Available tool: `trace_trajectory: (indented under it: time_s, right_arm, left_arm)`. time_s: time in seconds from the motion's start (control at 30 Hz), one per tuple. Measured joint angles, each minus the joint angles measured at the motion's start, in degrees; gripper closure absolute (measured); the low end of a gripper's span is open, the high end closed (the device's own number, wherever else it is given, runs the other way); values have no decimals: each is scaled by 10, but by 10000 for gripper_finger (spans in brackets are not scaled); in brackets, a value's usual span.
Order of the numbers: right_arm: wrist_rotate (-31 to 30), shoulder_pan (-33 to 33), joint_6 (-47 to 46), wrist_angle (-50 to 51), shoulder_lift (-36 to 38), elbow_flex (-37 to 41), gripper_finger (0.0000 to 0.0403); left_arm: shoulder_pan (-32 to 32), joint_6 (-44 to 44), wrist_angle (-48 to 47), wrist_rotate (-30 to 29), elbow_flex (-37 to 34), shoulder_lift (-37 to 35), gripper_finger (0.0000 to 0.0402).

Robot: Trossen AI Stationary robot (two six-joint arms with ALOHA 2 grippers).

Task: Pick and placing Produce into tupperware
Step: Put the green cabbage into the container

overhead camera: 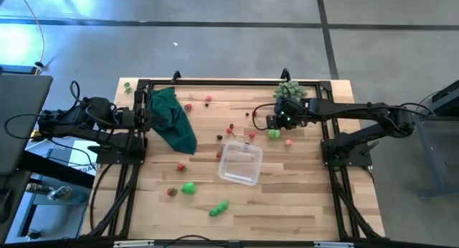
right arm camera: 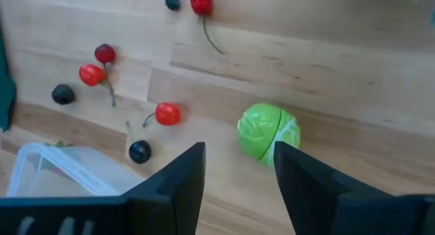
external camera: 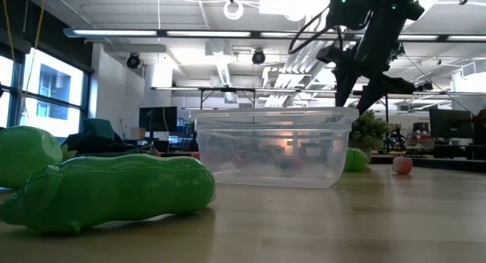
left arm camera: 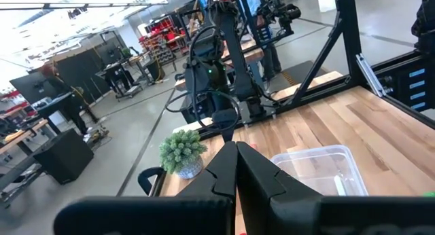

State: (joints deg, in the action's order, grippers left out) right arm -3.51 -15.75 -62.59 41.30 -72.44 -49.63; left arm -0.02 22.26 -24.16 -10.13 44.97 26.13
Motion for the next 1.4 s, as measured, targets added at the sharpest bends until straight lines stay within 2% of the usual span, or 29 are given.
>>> trace_trajectory:
  time_s: [0.43, 0.7, 1.0, 1.4]
  right_arm:
    - [-9, 17, -74, 17, -21, 0, 167]
    - [12, 17, -80, 15, -99, 0, 164]
    - [13, 15, -86, -33, -174, 0, 164]
    - [12, 15, -107, -64, -221, 0, 164]
  left_arm:
    - [0, 0, 0, 0, 0, 0, 401]
    - [0, 0, 0, 0, 0, 0, 401]
    - [0, 0, 0, 0, 0, 0, 401]
    - [0, 0, 0, 0, 0, 0, 401]
